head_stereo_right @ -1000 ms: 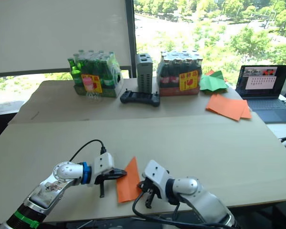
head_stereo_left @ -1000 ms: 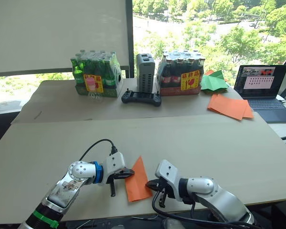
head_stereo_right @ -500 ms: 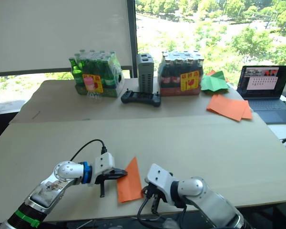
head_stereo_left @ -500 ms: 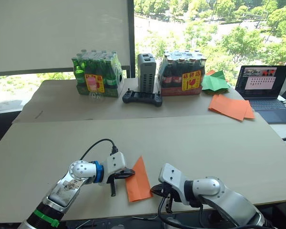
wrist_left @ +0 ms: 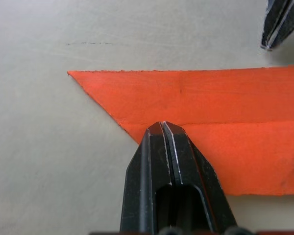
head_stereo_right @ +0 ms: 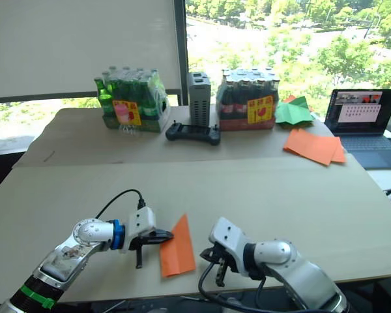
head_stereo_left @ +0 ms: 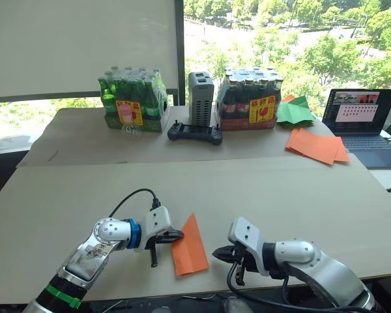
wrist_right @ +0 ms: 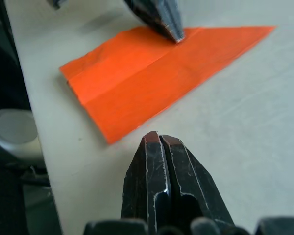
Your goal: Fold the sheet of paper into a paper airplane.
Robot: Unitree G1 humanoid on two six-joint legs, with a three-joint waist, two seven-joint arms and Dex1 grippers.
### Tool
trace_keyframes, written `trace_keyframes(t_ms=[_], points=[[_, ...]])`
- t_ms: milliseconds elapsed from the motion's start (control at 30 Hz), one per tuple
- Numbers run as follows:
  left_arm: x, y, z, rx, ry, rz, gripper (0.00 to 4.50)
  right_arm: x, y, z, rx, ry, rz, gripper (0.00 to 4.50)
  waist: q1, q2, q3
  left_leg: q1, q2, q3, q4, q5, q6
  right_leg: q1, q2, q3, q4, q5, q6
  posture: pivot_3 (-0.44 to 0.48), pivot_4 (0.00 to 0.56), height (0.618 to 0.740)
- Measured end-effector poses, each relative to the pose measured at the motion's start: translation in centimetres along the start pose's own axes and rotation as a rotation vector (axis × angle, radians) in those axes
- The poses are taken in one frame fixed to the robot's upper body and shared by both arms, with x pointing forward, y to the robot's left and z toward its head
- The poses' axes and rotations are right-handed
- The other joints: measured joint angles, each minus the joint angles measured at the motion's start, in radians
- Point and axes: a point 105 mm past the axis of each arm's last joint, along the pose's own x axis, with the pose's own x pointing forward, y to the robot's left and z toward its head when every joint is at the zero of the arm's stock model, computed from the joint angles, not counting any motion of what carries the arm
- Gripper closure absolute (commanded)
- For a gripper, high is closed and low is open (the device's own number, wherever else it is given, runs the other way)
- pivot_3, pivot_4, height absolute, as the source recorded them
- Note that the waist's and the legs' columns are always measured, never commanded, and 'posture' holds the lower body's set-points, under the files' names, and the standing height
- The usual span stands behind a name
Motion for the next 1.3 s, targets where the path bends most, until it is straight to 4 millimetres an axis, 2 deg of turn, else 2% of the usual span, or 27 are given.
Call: trace_keyframes(t_ms=[67, 133, 200, 267, 367, 433, 567, 800, 1033, 1133, 1300], points=[[-1.0, 0.6, -0.1, -0.032, 0.013, 0.006, 4.47, -0.6, -0.4, 1.2, 0.01, -0.063, -0.019, 4.5, 0.0, -0.001, 0.002, -0.001, 0.001, 0.0, 0.0, 0.0, 0.0, -0.002, 0.001, -0.001, 0.001, 0.0, 0.0, 0.0, 0.15, 0.723], [-2.1, 1.5, 0.7, -0.044, 0.0, 0.014, 4.47, -0.9, -0.5, 2.2, 0.013, -0.115, -0.035, 4.5, 0.001, -0.002, 0.004, -0.003, 0.001, -0.001, 0.0, 0.0, 0.0, -0.004, 0.001, -0.001, 0.001, 0.0, 0.0, 0.0, 0.15, 0.723], [-3.0, 2.3, 1.8, 0.001, -0.012, 0.007, 4.47, -0.8, -0.5, 2.3, 0.017, -0.122, -0.044, 4.5, 0.004, -0.002, 0.005, -0.008, 0.0, -0.001, 0.001, 0.0, 0.0, -0.008, 0.0, -0.002, 0.002, 0.0, -0.001, 0.0, 0.15, 0.723], [-4.0, 2.9, 2.0, 0.06, 0.008, -0.016, 4.47, -0.7, -0.7, 2.2, 0.021, -0.119, -0.067, 4.5, 0.004, -0.002, 0.004, -0.012, -0.002, 0.0, 0.001, 0.0, 0.0, -0.012, -0.001, 0.0, 0.002, 0.001, -0.002, 0.0, 0.15, 0.723], [-4.2, 3.9, 1.8, 0.132, 0.026, -0.059, 3.68, -0.6, -1.1, 2.4, 0.025, -0.132, -0.089, 4.5, 0.005, -0.002, 0.005, -0.016, -0.003, 0.0, 0.003, 0.0, 0.0, -0.014, -0.002, -0.001, 0.001, 0.006, -0.01, 0.0, 0.15, 0.723], [-4.1, 4.3, 2.0, 0.205, 0.032, -0.104, 2.99, -0.6, -1.2, 2.5, 0.023, -0.132, -0.1, 4.5, 0.008, -0.002, 0.005, -0.016, -0.003, 0.0, 0.003, 0.0, 0.0, -0.014, -0.002, -0.001, 0.0, 0.007, -0.011, 0.0, 0.15, 0.723], [-2.7, 5.0, 2.8, 0.394, 0.008, -0.192, 1.65, -0.6, -1.5, 2.3, 0.028, -0.124, -0.119, 4.5, 0.013, -0.003, 0.005, -0.016, -0.003, 0.0, 0.003, 0.0, 0.0, -0.014, -0.002, -0.001, 0.0, 0.007, -0.011, 0.0, 0.15, 0.723], [0.7, 4.5, 3.3, 0.651, -0.037, -0.411, 1.65, -0.8, -1.7, 1.8, 0.042, -0.107, -0.159, 4.5, 0.008, -0.003, 0.005, -0.017, -0.003, 0.001, 0.004, 0.0, 0.0, -0.014, -0.002, -0.001, 0.0, 0.008, -0.012, 0.0, 0.15, 0.723], [2.3, 4.0, 3.9, 0.752, -0.072, -0.503, 1.65, -1.0, -1.9, 1.6, 0.052, -0.094, -0.208, 4.5, 0.004, -0.004, 0.005, -0.017, -0.003, 0.0, 0.005, 0.0, 0.0, -0.013, -0.001, -0.001, 0.001, 0.008, -0.012, 0.0, 0.15, 0.723], [2.6, 3.8, 3.7, 0.783, -0.061, -0.532, 2.47, -1.0, -2.0, 1.6, 0.056, -0.09, -0.224, 4.5, 0.003, -0.004, 0.005, -0.017, -0.003, 0.001, 0.005, 0.0, 0.0, -0.013, -0.001, -0.001, 0.001, 0.008, -0.012, 0.0, 0.15, 0.723], [2.8, 3.8, 3.4, 0.787, -0.062, -0.539, 4.13, -1.1, -2.2, 1.6, 0.057, -0.089, -0.239, 4.5, 0.005, -0.004, 0.005, -0.017, -0.003, 0.0, 0.005, 0.0, 0.0, -0.013, -0.001, -0.001, 0.002, 0.008, -0.012, 0.0, 0.15, 0.723]])
